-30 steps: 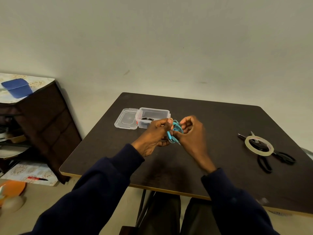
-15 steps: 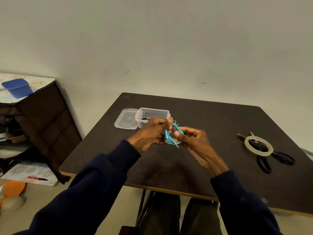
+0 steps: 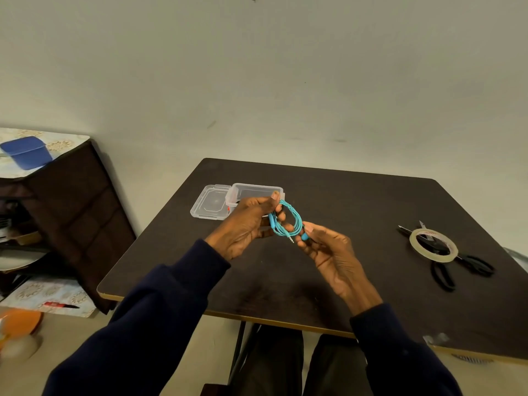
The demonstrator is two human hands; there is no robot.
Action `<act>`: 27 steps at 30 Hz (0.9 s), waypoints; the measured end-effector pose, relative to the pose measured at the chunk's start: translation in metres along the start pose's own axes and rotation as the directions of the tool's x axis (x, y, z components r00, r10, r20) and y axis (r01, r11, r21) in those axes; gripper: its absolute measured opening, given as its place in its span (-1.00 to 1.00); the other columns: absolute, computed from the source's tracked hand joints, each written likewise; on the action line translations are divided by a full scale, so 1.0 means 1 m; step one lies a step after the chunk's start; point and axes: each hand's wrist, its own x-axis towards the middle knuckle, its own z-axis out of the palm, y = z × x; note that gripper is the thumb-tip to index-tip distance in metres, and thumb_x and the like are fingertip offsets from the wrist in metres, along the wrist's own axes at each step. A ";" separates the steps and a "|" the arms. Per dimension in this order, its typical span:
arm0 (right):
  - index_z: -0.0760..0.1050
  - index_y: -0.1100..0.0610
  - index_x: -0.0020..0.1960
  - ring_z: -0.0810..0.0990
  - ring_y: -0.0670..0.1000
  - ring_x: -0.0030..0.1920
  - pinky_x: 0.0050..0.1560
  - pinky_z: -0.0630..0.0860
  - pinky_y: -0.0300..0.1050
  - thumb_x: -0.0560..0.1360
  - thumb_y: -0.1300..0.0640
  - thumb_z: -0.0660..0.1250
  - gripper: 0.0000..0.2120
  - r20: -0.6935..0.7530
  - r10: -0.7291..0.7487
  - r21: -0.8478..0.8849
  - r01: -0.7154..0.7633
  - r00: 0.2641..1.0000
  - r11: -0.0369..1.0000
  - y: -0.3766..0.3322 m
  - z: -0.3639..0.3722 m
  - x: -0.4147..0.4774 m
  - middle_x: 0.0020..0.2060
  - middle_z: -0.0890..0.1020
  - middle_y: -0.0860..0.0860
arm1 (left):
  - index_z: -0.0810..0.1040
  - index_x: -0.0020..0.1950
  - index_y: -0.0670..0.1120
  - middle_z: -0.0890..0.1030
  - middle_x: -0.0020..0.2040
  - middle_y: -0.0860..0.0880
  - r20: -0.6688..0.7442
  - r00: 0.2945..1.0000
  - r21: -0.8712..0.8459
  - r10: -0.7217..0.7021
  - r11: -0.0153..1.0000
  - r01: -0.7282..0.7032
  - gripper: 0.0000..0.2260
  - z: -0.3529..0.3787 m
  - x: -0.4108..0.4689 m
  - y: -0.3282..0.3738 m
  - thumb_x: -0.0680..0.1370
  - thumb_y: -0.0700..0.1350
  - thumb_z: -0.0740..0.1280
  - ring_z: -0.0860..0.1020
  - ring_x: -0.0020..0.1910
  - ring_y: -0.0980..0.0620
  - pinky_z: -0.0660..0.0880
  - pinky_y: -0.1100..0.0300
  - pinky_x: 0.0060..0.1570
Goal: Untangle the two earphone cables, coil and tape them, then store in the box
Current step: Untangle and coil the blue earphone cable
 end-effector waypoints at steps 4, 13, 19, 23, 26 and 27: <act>0.57 0.33 0.16 0.71 0.06 -0.14 -0.18 0.68 -0.15 0.44 0.29 0.38 -0.71 0.019 0.020 0.032 -0.021 1.000 0.999 0.000 0.002 0.000 -0.07 0.71 0.21 | 0.59 -0.12 -0.16 0.62 0.08 -0.36 -0.009 0.999 0.032 0.042 0.999 -0.042 -0.69 -0.001 0.001 0.001 0.64 0.04 0.26 0.65 0.03 -0.19 0.61 -0.02 0.13; 0.53 0.26 0.26 0.67 0.18 0.12 0.11 0.63 0.06 0.49 0.21 0.33 -0.65 0.103 0.117 0.001 -0.118 0.988 0.993 0.004 0.004 0.002 0.16 0.65 0.24 | 0.62 -0.10 -0.14 0.68 -0.10 -0.12 0.055 0.998 0.036 -0.040 0.999 0.038 -0.70 -0.004 0.004 0.002 0.58 0.09 0.32 0.67 -0.02 -0.08 0.53 -0.09 0.25; 0.45 0.24 0.35 0.61 0.27 0.22 0.17 0.61 0.13 0.61 0.11 0.25 -0.65 0.095 0.162 0.007 -0.164 0.982 0.987 0.008 0.005 0.002 0.22 0.62 0.27 | 0.62 -0.11 -0.13 0.69 -0.14 -0.09 0.054 0.997 0.037 -0.046 0.998 0.044 -0.71 -0.003 0.005 0.004 0.62 0.06 0.29 0.66 -0.03 -0.08 0.54 -0.04 0.23; 0.49 0.23 0.30 0.59 0.26 0.26 0.23 0.57 0.17 0.60 0.10 0.24 -0.67 0.133 0.163 0.053 -0.171 0.978 0.984 0.007 0.006 0.001 0.24 0.60 0.27 | 0.60 -0.11 -0.13 0.69 -0.13 -0.11 0.062 0.996 0.037 -0.060 0.998 0.057 -0.71 -0.004 0.008 0.004 0.62 0.06 0.28 0.66 -0.03 -0.12 0.52 -0.11 0.26; 0.50 0.25 0.28 0.56 0.25 0.29 0.26 0.54 0.19 0.59 0.14 0.24 -0.68 0.202 0.154 0.103 -0.178 0.967 0.979 0.006 0.010 0.000 0.26 0.59 0.27 | 0.59 -0.09 -0.14 0.69 -0.10 -0.13 0.061 0.995 0.037 -0.076 0.997 0.074 -0.72 -0.006 0.009 0.006 0.62 0.06 0.28 0.68 -0.03 -0.11 0.54 -0.08 0.24; 0.51 0.26 0.28 0.58 0.24 0.27 0.24 0.56 0.17 0.58 0.18 0.25 -0.69 0.217 0.147 0.104 -0.172 0.965 0.980 0.006 0.011 0.000 0.25 0.60 0.27 | 0.59 -0.09 -0.14 0.69 -0.09 -0.14 0.064 0.995 0.035 -0.082 0.996 0.080 -0.72 -0.006 0.009 0.006 0.63 0.05 0.28 0.68 -0.03 -0.11 0.55 -0.07 0.22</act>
